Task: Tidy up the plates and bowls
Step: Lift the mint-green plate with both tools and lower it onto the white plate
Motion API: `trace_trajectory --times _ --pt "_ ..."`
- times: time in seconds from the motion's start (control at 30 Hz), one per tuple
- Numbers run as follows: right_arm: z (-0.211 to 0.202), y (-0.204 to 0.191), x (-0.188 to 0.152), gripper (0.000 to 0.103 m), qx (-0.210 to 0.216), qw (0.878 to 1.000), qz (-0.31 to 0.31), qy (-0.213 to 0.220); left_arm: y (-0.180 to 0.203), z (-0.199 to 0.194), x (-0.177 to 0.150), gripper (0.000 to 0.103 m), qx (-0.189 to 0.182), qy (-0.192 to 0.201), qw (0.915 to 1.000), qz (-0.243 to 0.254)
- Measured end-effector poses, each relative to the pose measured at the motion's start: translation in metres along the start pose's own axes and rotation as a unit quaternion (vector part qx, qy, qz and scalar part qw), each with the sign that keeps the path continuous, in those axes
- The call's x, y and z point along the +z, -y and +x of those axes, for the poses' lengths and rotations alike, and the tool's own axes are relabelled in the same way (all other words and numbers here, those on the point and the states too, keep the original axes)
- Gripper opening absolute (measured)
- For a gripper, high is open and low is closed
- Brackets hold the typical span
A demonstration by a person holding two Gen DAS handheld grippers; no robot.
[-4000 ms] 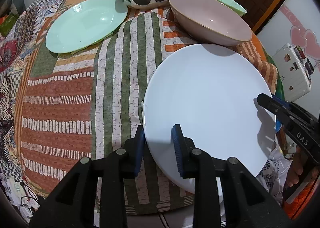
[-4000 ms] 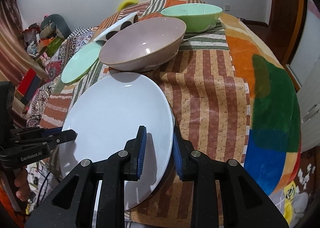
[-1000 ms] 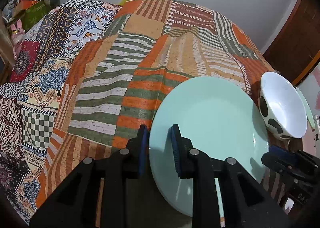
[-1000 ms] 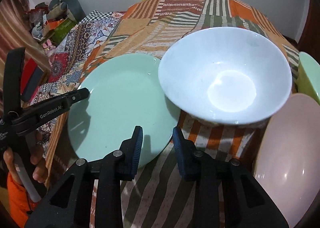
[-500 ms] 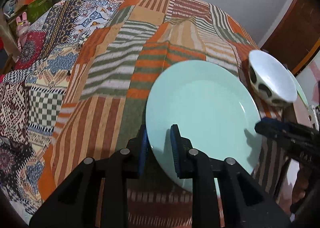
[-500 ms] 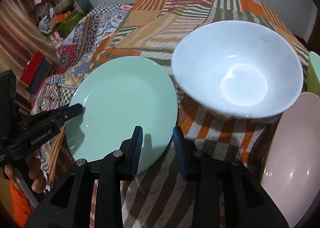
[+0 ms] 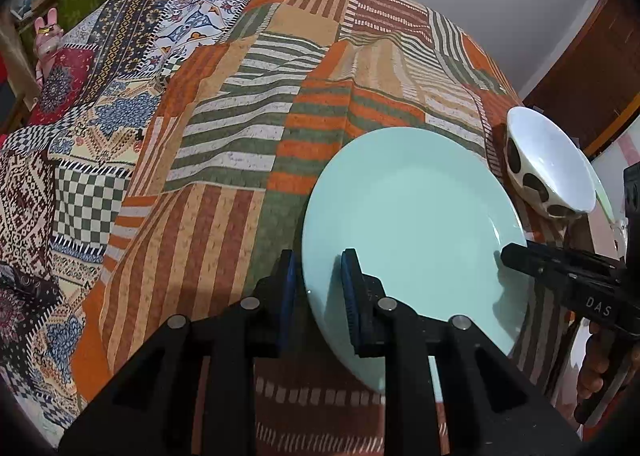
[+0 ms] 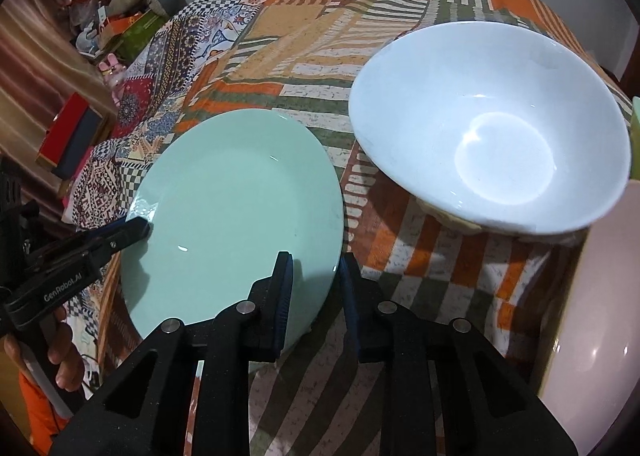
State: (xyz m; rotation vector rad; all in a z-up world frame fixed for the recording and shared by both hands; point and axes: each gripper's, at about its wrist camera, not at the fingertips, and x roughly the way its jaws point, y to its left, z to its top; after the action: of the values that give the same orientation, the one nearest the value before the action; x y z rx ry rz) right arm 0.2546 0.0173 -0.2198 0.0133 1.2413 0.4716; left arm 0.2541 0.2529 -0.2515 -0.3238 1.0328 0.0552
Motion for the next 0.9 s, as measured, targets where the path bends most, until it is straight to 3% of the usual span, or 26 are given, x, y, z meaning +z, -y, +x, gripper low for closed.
trace_trajectory --times 0.47,0.9 --pt "-0.008 -0.005 -0.004 0.022 -0.001 1.000 -0.018 -0.011 0.011 -0.013 -0.007 0.022 0.017 0.003 0.9997 0.019" --pt "-0.075 -0.010 -0.023 0.022 0.024 0.998 -0.016 0.061 0.043 -0.089 -0.025 0.022 0.006 0.057 0.9978 0.033"
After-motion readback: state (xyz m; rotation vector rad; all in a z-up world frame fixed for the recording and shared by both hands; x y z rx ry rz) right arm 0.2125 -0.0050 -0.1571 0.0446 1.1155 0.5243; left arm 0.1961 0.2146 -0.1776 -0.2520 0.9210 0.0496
